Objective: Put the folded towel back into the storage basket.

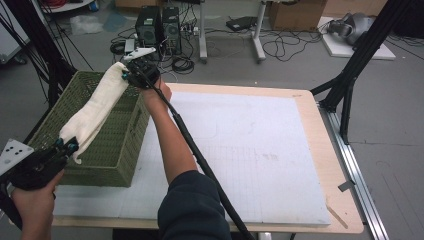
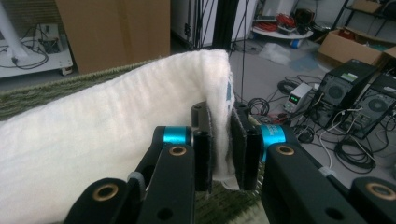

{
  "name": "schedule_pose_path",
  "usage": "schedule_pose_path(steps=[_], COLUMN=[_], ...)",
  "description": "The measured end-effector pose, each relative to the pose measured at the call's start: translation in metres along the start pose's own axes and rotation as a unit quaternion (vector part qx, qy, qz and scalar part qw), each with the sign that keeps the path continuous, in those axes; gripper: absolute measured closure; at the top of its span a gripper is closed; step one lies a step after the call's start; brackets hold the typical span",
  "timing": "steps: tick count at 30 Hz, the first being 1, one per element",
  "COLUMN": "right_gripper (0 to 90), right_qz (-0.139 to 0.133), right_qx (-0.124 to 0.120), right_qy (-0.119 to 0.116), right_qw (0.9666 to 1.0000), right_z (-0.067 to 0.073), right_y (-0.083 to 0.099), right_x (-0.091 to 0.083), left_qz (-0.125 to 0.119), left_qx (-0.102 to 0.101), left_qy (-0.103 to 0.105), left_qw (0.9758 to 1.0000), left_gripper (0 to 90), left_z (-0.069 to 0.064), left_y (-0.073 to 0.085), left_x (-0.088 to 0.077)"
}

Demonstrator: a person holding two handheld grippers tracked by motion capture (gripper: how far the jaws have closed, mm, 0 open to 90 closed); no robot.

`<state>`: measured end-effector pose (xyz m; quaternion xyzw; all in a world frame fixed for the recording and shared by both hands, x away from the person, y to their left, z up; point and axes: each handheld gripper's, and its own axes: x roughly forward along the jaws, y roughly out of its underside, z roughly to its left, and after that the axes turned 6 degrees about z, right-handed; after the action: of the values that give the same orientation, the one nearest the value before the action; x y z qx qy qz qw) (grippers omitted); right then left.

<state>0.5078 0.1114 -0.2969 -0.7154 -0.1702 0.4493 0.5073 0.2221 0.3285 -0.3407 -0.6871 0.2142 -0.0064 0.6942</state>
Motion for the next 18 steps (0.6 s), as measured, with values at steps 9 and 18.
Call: schedule_pose_path(steps=[9, 18], right_gripper=[58.3, 48.7], right_qz=[-0.002, -0.009], right_qx=[0.015, 0.015], right_qy=[0.027, 0.019], right_qw=[0.9995, 0.9997], right_z=[0.012, 0.005], right_y=[0.002, 0.000], right_x=[0.017, 0.002], left_qz=[0.010, -0.009], left_qx=[-0.020, -0.033], left_qy=[-0.019, -0.026], left_qw=[0.9996, 0.9991], left_gripper=[56.4, 35.0], left_z=[0.002, 0.007], left_y=[-0.002, -0.004], left_x=[-0.001, -0.007])
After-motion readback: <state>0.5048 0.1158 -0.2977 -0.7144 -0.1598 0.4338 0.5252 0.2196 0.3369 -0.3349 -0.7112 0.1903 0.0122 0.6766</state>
